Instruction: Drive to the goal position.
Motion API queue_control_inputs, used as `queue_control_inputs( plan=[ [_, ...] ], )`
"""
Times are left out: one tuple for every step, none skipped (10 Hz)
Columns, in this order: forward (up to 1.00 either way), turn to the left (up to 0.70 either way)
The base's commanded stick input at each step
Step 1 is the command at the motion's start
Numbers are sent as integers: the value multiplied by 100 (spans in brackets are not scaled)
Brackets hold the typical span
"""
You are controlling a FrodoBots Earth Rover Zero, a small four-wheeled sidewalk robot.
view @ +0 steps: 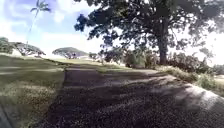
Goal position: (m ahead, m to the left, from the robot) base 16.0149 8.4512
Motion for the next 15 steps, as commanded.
queue_control_inputs(
  plan=[
    [70, 0],
    [70, 13],
    [70, 30],
    [70, 35],
    [70, 35],
    [70, 22],
    [70, 6],
    [70, 0],
    [70, 0],
    [70, 0],
    [70, 0],
    [70, 0],
    [70, 0],
    [70, 0],
    [70, 0]
  ],
)
